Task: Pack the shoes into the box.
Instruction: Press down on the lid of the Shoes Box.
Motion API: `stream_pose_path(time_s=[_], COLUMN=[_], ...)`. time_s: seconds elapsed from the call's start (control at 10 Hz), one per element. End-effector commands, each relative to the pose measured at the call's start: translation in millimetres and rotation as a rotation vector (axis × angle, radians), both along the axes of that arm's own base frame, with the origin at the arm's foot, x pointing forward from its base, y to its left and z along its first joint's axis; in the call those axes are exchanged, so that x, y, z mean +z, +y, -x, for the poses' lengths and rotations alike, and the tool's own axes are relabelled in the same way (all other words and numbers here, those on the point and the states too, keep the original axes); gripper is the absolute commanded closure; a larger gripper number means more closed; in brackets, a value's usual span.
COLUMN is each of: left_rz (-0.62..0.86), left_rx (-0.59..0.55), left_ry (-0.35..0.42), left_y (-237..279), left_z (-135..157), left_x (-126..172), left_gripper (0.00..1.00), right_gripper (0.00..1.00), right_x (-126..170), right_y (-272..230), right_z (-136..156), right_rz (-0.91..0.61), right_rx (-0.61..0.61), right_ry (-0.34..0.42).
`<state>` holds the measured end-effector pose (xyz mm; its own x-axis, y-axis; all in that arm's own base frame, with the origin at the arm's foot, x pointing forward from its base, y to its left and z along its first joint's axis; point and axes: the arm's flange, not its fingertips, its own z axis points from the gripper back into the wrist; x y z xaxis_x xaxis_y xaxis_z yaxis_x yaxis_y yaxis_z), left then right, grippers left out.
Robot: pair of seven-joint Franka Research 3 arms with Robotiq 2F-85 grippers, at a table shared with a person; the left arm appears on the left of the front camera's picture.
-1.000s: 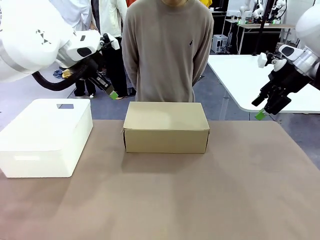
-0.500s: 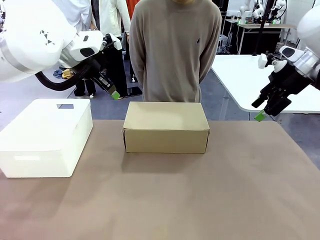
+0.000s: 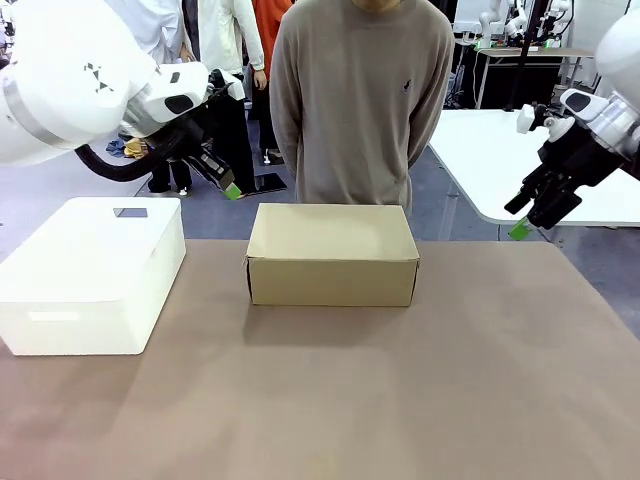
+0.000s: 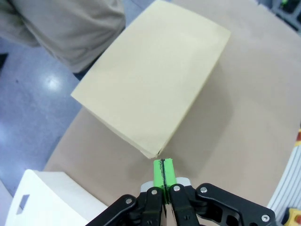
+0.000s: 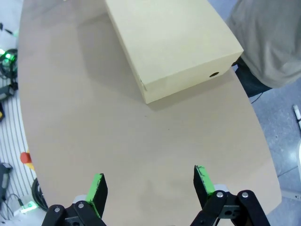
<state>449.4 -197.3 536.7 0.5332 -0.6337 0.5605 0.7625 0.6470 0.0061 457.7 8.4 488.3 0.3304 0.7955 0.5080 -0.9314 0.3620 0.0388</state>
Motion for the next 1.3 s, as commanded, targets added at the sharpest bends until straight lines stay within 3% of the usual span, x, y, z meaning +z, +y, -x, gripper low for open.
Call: stream_pose_path(time_s=[0.0, 0.2, 0.7, 0.8, 0.9, 1.2], left_rz=[0.025, 0.01, -0.039, -0.039, -0.014, -0.014], left_rx=[0.163, 0.258, 0.354, 0.332, 0.32, 0.32], left_ry=[0.084, 0.149, 0.169, 0.171, 0.16, 0.16], left_y=[-18, -40, -88, -90, -83, -83], left_z=[-18, -38, -94, -97, -84, -84], left_x=[0, -3, -17, -17, -21, -21], left_gripper=[1.0, 1.0, 1.0, 1.0, 1.0, 1.0], right_gripper=[0.03, 0.03, 0.03, 0.03, 0.03, 0.03], right_x=[23, 38, 46, 46, 50, 50], right_y=[15, 26, 43, 45, 38, 38], right_z=[16, 36, 69, 74, 59, 59], right_rz=[0.033, 0.05, 0.027, 0.038, 0.001, 0.001], right_rx=[-0.177, -0.291, -0.387, -0.385, -0.335, -0.335], right_ry=[0.016, -0.03, -0.104, -0.125, -0.082, -0.082])
